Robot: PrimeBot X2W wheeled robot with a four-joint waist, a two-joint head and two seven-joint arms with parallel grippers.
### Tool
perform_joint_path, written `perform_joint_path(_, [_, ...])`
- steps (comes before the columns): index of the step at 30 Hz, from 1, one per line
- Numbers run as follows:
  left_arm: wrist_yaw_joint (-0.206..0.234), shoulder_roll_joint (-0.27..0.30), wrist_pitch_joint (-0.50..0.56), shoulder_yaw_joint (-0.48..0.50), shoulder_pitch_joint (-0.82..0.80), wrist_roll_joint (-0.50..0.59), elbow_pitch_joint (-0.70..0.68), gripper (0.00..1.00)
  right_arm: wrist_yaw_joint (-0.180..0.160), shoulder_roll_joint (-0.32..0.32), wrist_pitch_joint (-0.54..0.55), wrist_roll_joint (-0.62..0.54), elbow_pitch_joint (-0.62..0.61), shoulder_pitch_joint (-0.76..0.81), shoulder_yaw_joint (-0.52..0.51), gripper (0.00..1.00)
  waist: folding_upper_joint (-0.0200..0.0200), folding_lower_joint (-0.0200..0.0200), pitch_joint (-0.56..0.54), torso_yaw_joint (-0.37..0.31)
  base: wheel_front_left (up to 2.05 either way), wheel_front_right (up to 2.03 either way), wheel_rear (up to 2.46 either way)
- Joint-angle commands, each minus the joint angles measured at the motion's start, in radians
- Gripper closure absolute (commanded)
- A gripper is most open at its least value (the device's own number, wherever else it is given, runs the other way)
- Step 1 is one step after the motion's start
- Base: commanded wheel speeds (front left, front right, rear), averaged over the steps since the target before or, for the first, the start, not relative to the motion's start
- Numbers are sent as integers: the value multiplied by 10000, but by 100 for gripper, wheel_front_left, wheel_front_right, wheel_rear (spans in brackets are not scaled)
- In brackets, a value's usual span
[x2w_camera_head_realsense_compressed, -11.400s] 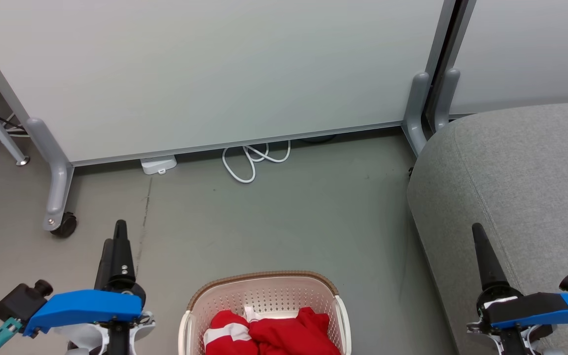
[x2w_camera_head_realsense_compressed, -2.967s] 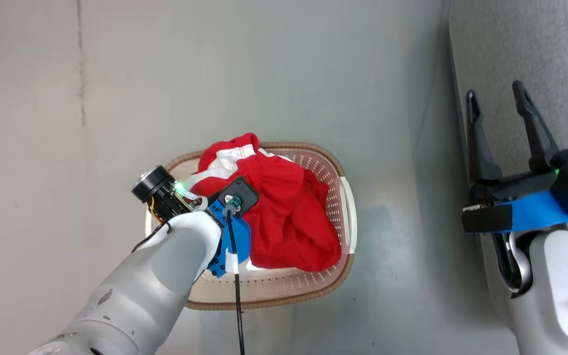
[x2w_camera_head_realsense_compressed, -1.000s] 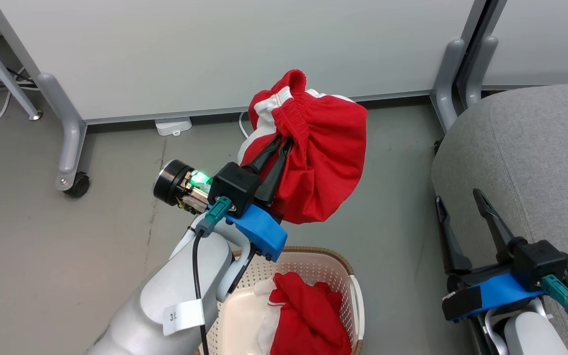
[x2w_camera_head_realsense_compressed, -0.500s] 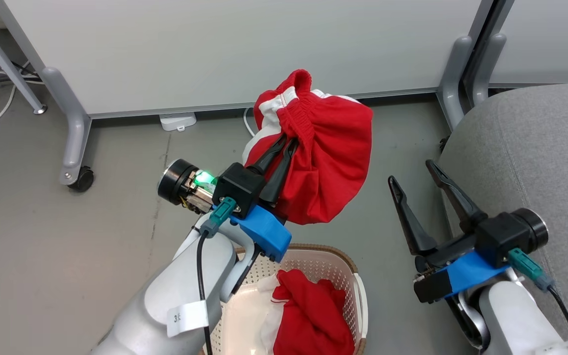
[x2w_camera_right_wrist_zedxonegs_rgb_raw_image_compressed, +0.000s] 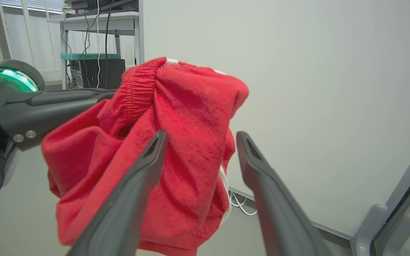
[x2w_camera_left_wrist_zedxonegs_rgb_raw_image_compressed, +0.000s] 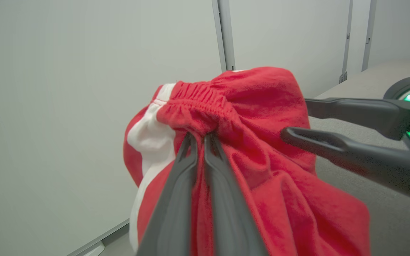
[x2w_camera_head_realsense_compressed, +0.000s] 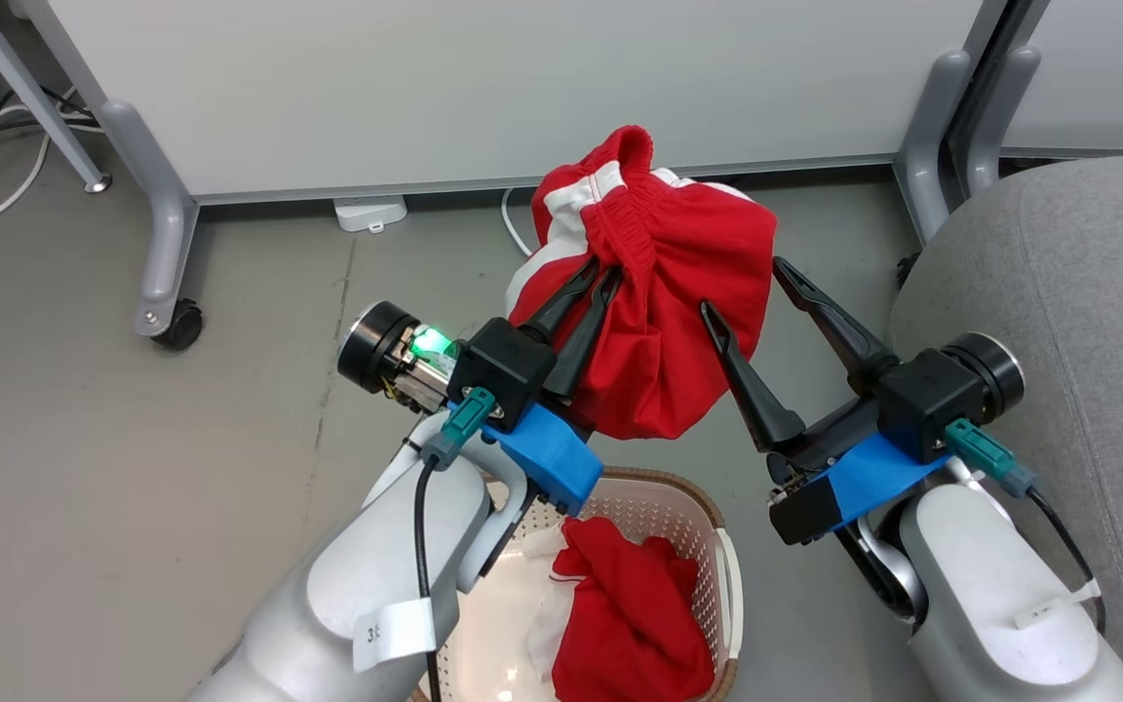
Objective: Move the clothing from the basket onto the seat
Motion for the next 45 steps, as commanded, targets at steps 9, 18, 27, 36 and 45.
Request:
perform_joint_path(9, [-90, -110, -51, -14, -239, 155, -60, 100, 1, 143, -36, 419, 881, -906, 562, 0, 0, 0, 169, 63, 0, 0, 0])
perform_joint_path(18, [-151, -169, -51, 43, -260, 225, -6, 100, 1, 232, -35, 848, 1226, -1303, 840, 100, 0, 0, 248, 43, 0, 0, 0])
perform_joint_path(27, [-196, -194, -51, 119, -254, 307, 50, 100, 1, 190, -35, 923, 1196, -1308, 881, 100, 0, 0, 235, 23, 0, 0, 0])
perform_joint_path(36, [-217, -214, -51, 149, -210, 363, 59, 100, 1, 160, -35, 946, 1169, -1279, 896, 100, 0, 0, 244, 7, 0, 0, 0])
perform_joint_path(45, [-217, -217, -51, 226, -175, 435, 90, 0, 1, 166, -35, 950, 1142, -1249, 913, 100, 0, 0, 231, -10, 0, 0, 0])
